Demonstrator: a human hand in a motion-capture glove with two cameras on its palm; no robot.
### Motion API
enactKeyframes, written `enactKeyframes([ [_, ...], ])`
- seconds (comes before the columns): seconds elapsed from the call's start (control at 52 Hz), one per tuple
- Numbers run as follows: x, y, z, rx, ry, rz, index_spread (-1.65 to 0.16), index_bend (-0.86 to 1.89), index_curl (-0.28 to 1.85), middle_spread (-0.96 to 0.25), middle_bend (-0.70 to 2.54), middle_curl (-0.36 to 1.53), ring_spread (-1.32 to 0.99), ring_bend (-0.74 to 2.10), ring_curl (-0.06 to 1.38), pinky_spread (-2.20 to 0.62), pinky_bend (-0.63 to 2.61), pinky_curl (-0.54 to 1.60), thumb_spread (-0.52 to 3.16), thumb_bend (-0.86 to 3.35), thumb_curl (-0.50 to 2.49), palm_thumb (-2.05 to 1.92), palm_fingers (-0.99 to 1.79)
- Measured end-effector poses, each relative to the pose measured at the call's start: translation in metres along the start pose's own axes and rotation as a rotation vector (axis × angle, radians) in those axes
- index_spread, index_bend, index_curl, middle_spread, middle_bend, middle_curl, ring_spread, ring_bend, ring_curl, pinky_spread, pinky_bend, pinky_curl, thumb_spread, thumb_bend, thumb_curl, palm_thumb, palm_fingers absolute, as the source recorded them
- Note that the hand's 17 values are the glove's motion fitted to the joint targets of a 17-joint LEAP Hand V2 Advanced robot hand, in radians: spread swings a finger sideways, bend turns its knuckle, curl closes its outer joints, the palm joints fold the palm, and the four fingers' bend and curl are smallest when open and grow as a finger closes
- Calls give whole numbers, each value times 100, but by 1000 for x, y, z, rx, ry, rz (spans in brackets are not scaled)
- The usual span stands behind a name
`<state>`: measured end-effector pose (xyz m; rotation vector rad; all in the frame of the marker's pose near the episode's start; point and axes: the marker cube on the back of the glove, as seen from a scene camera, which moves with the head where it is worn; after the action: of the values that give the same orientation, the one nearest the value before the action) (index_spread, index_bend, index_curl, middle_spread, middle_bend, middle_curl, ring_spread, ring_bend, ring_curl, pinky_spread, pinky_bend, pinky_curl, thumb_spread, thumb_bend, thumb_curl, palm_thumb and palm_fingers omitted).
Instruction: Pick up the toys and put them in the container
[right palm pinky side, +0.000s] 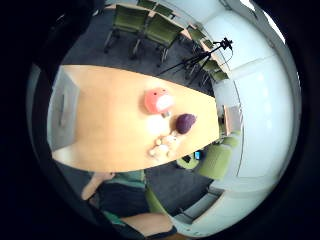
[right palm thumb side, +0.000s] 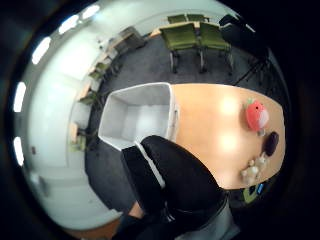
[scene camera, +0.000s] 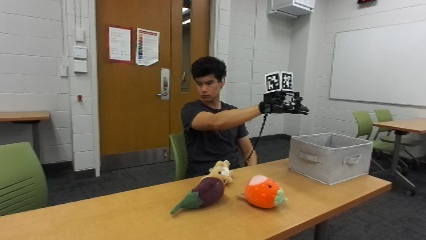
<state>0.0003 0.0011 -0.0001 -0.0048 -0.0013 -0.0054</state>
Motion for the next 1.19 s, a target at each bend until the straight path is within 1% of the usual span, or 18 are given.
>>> enactKeyframes([
  [0.115, 1, 3, 1, -18, -15, 7, -19, 24, 11, -11, 26, 9, -21, 23, 6, -7, 35, 12, 69, -9, 1, -13, 33],
  [0.269, 7, 4, 5, -46, -39, 5, -24, 23, 17, -15, 27, 14, -29, 24, 9, -9, 35, 17, 92, -9, 3, -14, 31],
  [0.577, 29, 17, 4, -58, -46, -13, -28, 20, 25, -17, 25, 21, -35, 24, 13, -11, 35, 23, 105, -9, 5, -14, 29],
  [0.692, 65, 34, 1, -47, -64, -36, -29, 19, 27, -17, 25, 23, -36, 25, 14, -12, 36, 25, 106, -10, 6, -15, 29],
  [0.789, 116, 54, 3, -14, -33, 0, -29, 18, 29, -17, 23, 25, -37, 26, 15, -12, 38, 27, 105, -10, 6, -15, 29],
  [0.808, 127, 59, 6, -14, -23, 8, -29, 20, 30, -18, 22, 25, -37, 29, 16, -13, 38, 27, 105, -10, 6, -15, 33],
  [0.885, 164, 74, 23, -29, -8, 38, -30, 20, 31, -19, 20, 25, -39, 31, 17, -14, 39, 28, 103, -10, 7, -15, 36],
  [0.981, 200, 94, 60, -84, -59, 87, -31, 20, 33, -20, 19, 26, -41, 33, 18, -15, 39, 29, 101, -11, 7, -15, 36],
  [1.096, 227, 112, 110, -150, -138, 107, -32, 21, 36, -21, 19, 28, -43, 31, 19, -16, 40, 30, 98, -11, 8, -16, 33],
  [1.192, 239, 125, 147, -196, -152, 111, -32, 23, 37, -21, 18, 28, -44, 30, 19, -15, 40, 31, 96, -11, 8, -16, 32],
])
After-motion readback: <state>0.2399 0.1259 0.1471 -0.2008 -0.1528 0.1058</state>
